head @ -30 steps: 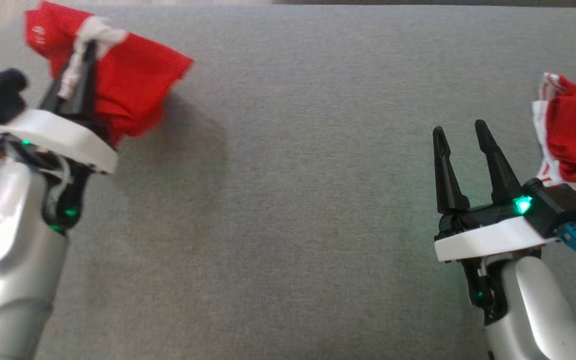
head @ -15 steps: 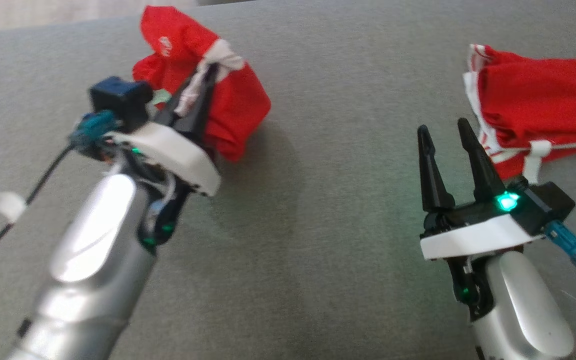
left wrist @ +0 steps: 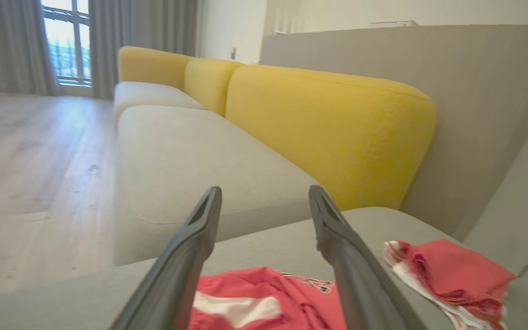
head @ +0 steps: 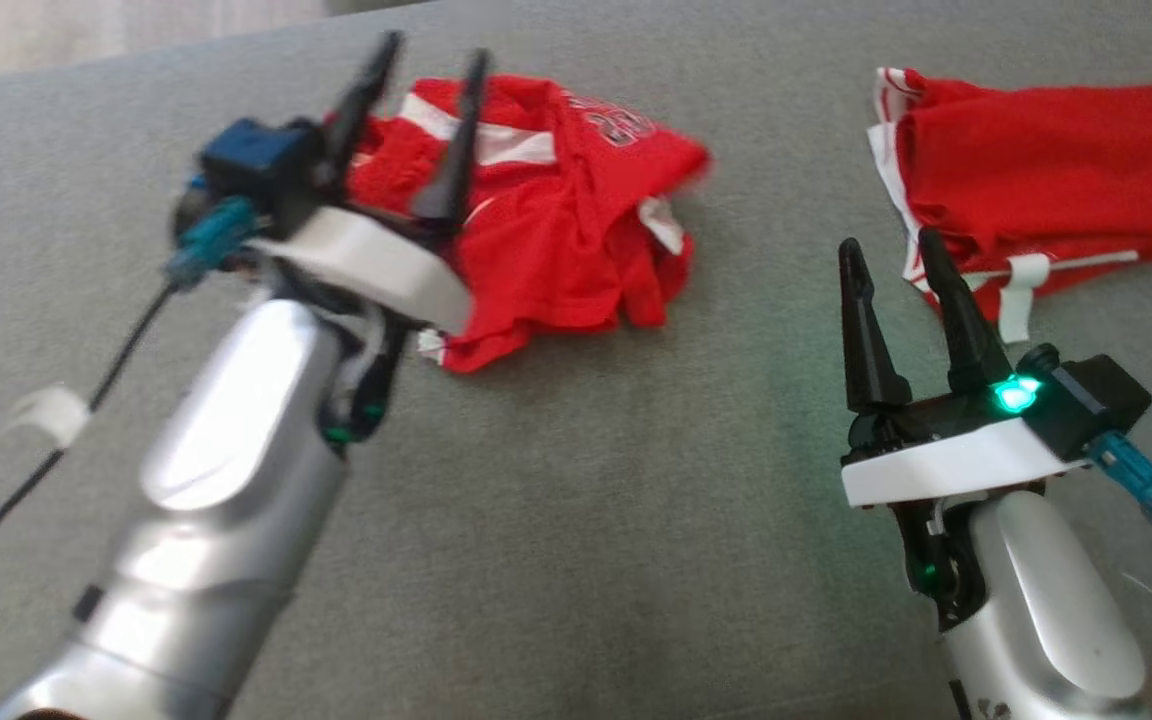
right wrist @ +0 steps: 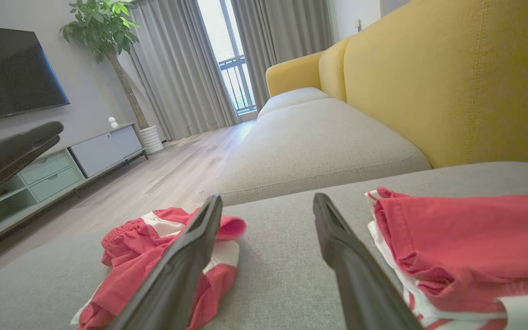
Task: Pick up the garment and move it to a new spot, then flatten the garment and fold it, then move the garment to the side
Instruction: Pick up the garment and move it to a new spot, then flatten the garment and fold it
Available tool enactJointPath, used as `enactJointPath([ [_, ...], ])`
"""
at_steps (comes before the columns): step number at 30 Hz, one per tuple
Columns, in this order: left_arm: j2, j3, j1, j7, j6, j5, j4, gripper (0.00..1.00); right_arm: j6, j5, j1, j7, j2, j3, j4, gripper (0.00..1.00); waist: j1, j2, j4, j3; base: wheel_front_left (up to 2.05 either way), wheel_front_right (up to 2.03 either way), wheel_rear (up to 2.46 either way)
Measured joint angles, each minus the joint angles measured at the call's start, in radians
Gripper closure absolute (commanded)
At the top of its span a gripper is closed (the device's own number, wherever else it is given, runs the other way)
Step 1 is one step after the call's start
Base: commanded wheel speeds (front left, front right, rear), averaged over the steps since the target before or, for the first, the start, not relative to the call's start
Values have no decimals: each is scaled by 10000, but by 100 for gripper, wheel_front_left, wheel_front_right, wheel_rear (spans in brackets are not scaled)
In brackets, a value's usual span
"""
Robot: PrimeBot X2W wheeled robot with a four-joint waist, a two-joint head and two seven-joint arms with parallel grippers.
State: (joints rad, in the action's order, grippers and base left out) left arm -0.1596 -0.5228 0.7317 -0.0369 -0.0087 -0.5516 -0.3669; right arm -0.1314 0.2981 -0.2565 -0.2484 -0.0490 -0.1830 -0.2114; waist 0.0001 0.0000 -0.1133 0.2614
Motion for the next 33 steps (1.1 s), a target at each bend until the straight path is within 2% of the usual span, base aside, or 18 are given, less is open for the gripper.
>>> enactJointPath([
  [7,-817,491,-930,-1298,-12,12,-153,0,0,-207,72,-25,0,366,-71,0,0,0,715,-292,0,0,0],
  [15,-1260,723,-3150,-1987,-12,-38,182,0,0,-435,750,-21,4,614,-132,0,-1,0,1531,-768,0,0,0],
  [19,-1185,803,-4211,-2123,19,-15,581,0,0,-439,1042,21,6,633,-171,0,-2,1,1869,-1099,0,0,0],
  [24,-780,1118,-5262,-2127,100,217,1120,0,0,-439,1296,38,8,591,-194,0,-2,0,2140,-1399,0,0,0],
  [29,-489,1404,-5460,-2127,69,585,1386,0,0,-504,1325,209,8,508,-165,0,-2,0,2352,-1452,0,0,0],
  [33,-359,1574,-5456,-2155,-123,796,1415,0,0,-803,1273,470,4,153,-63,0,-2,0,2535,-1363,0,0,0],
])
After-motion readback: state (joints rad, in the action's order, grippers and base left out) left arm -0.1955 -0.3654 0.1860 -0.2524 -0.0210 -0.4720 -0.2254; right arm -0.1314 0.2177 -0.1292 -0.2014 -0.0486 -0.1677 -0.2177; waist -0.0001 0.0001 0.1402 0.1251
